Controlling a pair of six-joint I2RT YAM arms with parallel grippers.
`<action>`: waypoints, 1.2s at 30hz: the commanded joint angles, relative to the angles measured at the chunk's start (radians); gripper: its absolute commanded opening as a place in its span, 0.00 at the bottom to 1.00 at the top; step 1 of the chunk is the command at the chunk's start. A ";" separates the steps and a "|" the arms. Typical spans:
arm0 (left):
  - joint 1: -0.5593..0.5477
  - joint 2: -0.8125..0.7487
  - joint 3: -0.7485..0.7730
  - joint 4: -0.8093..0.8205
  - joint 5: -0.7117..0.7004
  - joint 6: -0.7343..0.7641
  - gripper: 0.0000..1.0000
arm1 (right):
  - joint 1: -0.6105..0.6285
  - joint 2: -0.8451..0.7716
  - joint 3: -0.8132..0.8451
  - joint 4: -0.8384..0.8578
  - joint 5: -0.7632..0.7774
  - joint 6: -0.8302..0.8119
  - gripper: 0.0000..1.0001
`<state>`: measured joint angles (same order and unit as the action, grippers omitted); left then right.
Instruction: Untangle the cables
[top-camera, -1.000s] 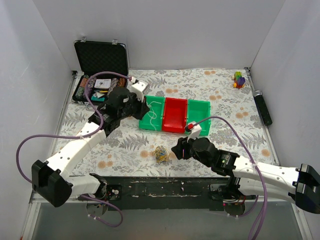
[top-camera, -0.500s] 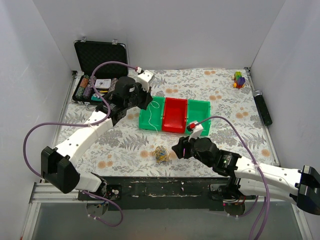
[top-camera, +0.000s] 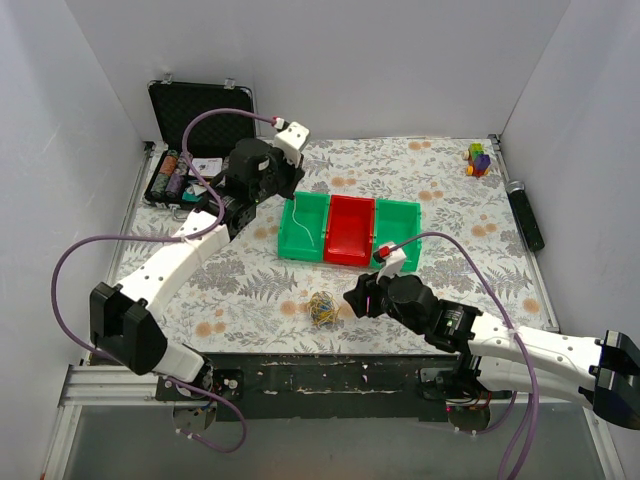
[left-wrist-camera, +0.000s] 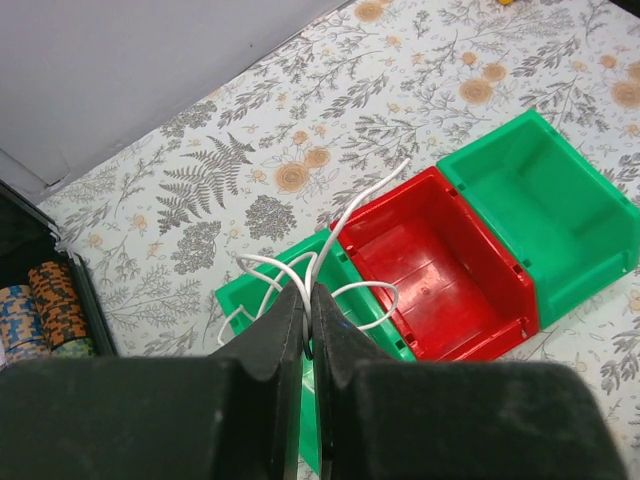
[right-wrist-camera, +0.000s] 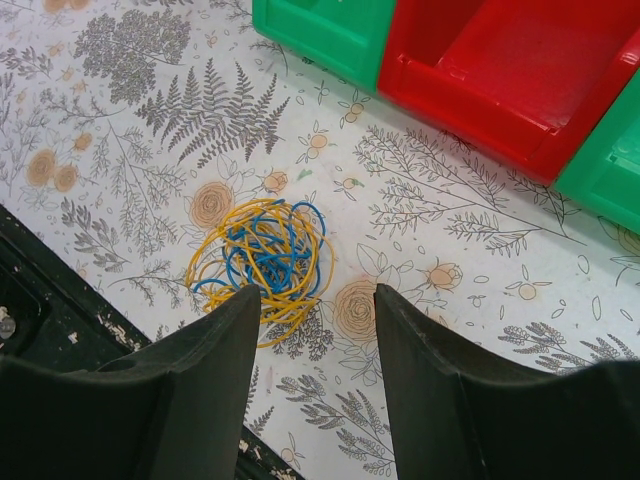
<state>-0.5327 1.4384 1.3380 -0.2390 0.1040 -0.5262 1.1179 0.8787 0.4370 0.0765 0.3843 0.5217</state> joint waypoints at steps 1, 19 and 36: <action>0.008 0.008 -0.028 0.076 -0.036 0.071 0.00 | 0.002 -0.006 0.022 0.035 0.022 0.009 0.57; 0.010 0.094 -0.083 0.208 -0.069 0.201 0.00 | 0.002 0.002 0.000 0.055 0.021 0.017 0.57; 0.010 0.158 -0.218 0.127 0.017 0.054 0.00 | 0.002 -0.006 -0.001 0.057 0.027 0.020 0.58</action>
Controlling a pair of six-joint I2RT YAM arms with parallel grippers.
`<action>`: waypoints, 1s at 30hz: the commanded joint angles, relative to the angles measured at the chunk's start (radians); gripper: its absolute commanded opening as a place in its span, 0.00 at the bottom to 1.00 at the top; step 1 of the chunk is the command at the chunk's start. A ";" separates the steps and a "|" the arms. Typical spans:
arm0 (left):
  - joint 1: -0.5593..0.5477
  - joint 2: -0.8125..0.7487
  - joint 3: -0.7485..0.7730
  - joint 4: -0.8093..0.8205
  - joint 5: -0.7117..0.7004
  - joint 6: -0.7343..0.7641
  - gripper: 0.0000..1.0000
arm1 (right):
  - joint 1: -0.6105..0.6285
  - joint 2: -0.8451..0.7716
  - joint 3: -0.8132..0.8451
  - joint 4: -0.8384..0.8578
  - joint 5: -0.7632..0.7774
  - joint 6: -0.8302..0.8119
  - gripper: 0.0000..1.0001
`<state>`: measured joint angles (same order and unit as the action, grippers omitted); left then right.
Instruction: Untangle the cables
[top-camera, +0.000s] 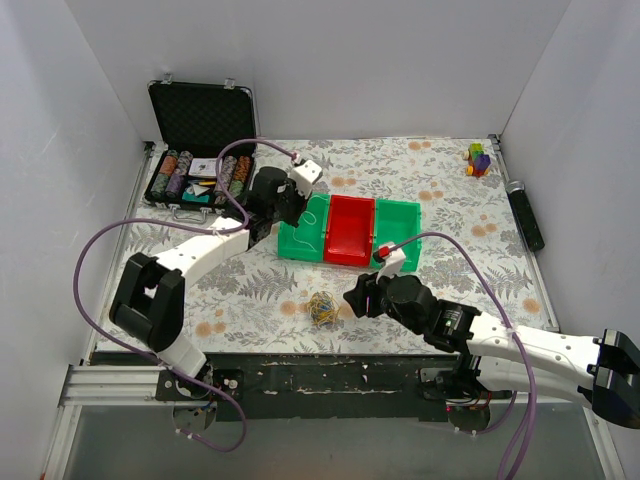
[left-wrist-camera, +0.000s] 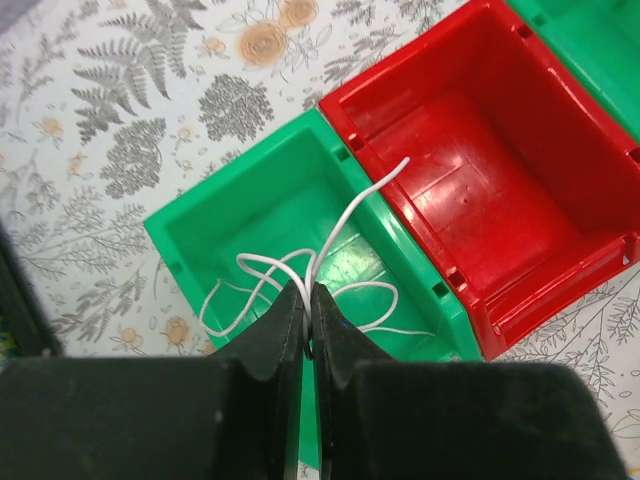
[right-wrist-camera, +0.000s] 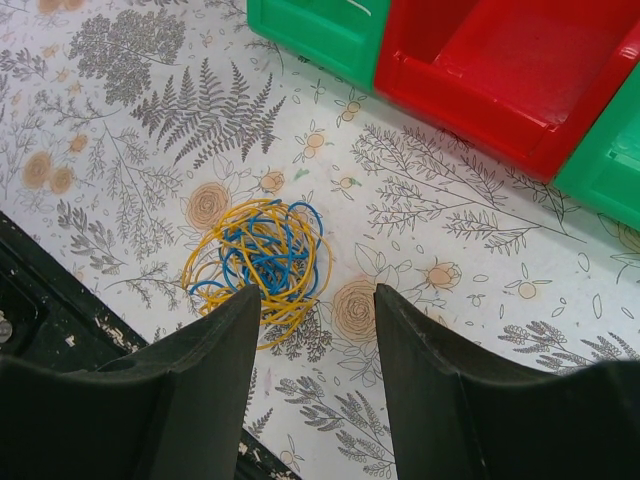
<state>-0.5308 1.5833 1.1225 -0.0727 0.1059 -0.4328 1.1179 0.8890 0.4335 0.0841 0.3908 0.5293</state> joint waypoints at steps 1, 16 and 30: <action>0.008 0.023 -0.007 -0.041 0.012 -0.038 0.00 | 0.003 -0.015 0.002 0.049 0.020 0.012 0.57; 0.000 0.218 0.135 -0.151 -0.143 -0.087 0.27 | 0.002 -0.022 0.020 0.026 0.017 0.003 0.58; 0.000 0.055 0.172 -0.257 -0.037 -0.147 0.75 | 0.002 -0.016 0.039 0.017 0.006 -0.009 0.59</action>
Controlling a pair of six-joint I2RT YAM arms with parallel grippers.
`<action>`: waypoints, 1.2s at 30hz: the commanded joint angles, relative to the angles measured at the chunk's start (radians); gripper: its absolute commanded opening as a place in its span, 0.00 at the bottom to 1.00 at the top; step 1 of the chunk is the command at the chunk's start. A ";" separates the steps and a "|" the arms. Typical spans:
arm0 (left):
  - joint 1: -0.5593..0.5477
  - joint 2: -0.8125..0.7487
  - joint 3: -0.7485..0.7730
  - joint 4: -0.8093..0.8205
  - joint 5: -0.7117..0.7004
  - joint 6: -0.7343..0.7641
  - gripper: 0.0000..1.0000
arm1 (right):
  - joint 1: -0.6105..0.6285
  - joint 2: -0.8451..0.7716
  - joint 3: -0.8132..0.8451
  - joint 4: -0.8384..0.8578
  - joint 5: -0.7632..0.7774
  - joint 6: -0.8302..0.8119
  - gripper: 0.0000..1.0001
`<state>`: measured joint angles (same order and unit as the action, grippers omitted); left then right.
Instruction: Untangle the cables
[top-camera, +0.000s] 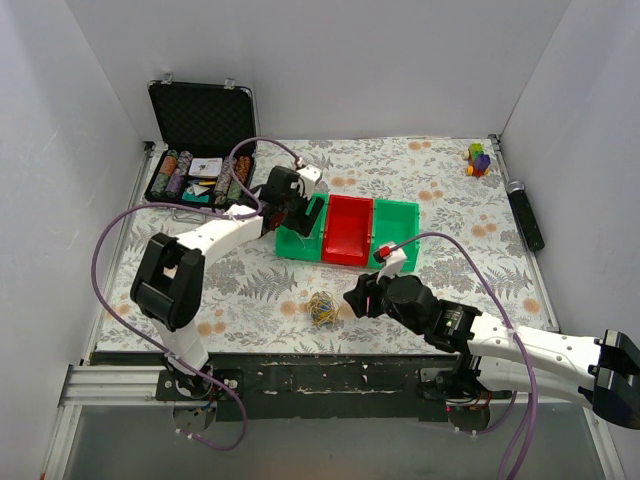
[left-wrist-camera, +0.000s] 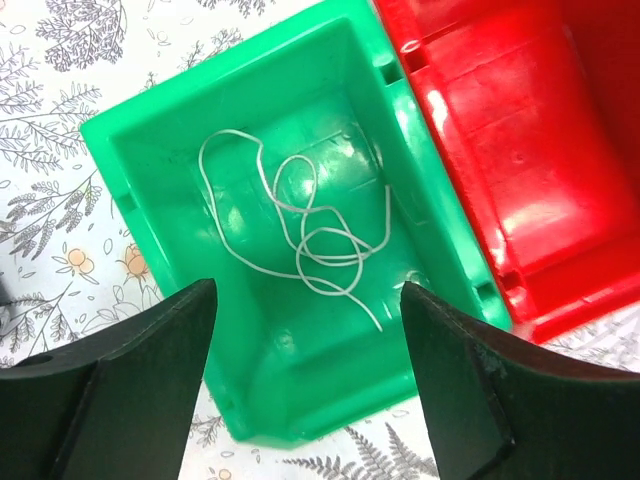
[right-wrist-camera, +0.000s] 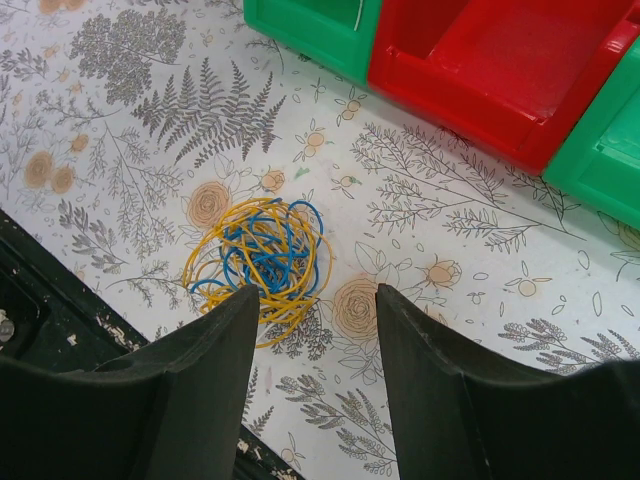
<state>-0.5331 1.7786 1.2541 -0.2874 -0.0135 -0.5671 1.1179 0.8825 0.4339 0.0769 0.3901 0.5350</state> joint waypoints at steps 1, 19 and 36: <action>0.002 -0.163 0.047 -0.055 0.104 -0.008 0.77 | 0.002 -0.008 0.040 0.026 0.007 -0.018 0.59; -0.099 -0.424 -0.367 -0.196 0.622 0.024 0.70 | 0.003 0.015 0.002 0.061 -0.016 -0.001 0.59; -0.153 -0.341 -0.371 -0.090 0.652 -0.056 0.61 | 0.003 0.010 -0.012 0.061 -0.007 0.016 0.59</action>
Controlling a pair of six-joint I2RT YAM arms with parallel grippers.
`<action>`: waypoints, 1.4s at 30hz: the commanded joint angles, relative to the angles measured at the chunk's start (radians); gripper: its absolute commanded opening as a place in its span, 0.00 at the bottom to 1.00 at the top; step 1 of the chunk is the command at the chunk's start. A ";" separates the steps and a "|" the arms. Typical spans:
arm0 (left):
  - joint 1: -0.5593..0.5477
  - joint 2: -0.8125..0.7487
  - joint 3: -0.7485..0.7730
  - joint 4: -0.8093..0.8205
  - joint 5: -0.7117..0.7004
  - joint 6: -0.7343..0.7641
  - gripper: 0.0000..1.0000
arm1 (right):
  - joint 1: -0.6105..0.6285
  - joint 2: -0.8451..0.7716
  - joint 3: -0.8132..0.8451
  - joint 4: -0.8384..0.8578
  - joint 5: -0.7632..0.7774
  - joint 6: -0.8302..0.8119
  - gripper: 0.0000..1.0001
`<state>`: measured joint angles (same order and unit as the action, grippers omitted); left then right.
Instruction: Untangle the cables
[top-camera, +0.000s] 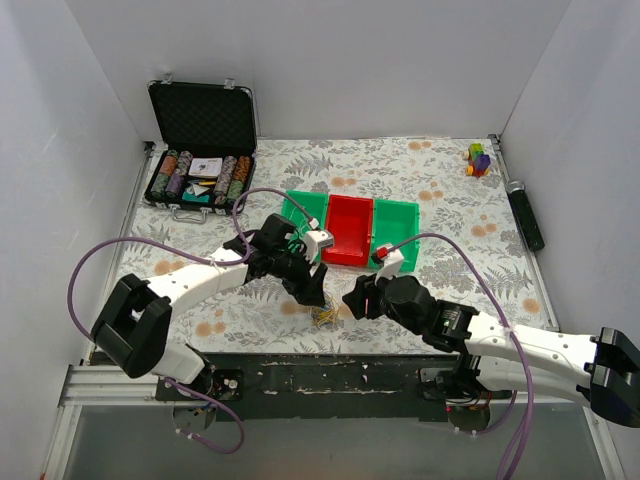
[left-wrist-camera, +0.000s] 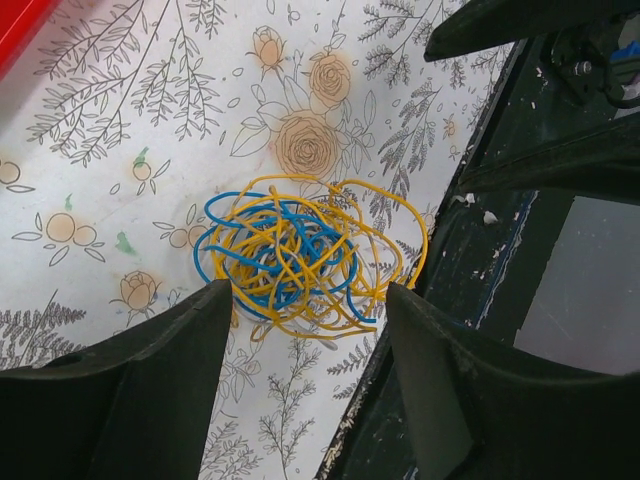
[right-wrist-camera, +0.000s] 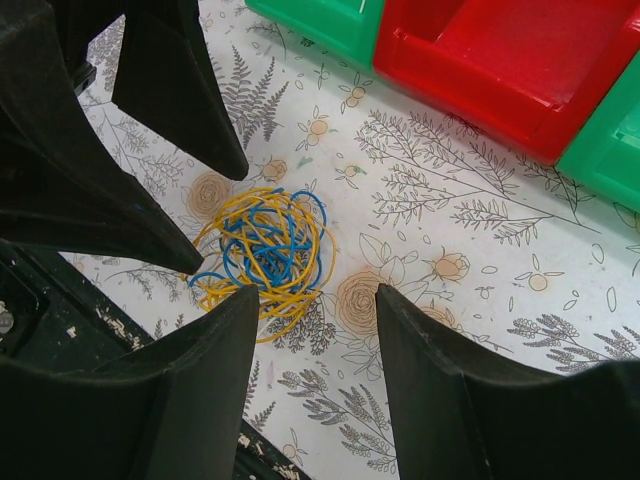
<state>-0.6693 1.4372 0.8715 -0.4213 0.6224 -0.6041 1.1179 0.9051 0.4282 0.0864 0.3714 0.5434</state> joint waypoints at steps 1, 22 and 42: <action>-0.019 0.003 0.014 0.050 0.010 -0.020 0.58 | 0.002 -0.015 -0.008 0.052 0.014 0.006 0.59; -0.021 -0.050 0.109 -0.059 -0.027 0.030 0.00 | 0.002 -0.029 -0.014 0.064 0.001 0.007 0.59; -0.023 -0.218 0.228 -0.254 0.100 0.040 0.00 | 0.002 -0.018 0.072 0.096 -0.075 -0.085 0.69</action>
<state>-0.6895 1.2778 1.0763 -0.6758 0.6903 -0.5472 1.1179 0.9039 0.4343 0.1238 0.3290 0.4938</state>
